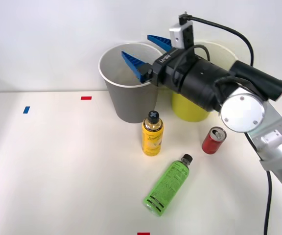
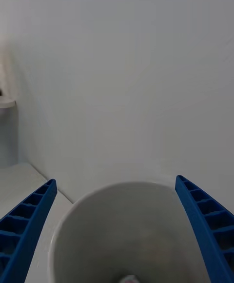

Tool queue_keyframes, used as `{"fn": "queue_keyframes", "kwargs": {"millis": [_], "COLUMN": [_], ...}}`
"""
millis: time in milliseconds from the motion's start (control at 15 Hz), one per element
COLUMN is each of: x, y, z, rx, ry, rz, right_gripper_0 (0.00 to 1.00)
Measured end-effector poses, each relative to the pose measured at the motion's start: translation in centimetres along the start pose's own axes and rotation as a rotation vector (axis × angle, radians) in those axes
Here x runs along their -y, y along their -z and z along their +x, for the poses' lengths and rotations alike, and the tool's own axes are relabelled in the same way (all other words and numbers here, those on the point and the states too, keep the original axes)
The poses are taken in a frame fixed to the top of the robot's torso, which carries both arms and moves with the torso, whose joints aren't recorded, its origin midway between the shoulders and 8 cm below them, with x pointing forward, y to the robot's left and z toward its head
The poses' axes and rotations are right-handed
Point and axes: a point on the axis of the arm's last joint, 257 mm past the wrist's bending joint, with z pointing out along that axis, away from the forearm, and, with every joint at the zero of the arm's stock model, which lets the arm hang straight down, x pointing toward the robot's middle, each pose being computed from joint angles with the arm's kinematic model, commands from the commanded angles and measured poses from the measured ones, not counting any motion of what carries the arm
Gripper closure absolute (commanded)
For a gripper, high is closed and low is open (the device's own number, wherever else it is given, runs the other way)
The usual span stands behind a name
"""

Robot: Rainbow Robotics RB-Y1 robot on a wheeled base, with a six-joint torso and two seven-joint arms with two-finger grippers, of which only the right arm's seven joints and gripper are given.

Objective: Put cans in the gray bin, plastic bottles in the light green bin

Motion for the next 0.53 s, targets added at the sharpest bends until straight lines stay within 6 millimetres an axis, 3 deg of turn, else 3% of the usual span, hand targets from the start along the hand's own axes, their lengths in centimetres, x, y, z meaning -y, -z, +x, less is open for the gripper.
{"fn": "queue_keyframes", "kwargs": {"millis": [533], "x": [1.1], "y": [13.2], "z": [2.8], "rx": [0.104], "ry": [-0.117], "rz": [0.25], "right_gripper_0": [0.18]}}
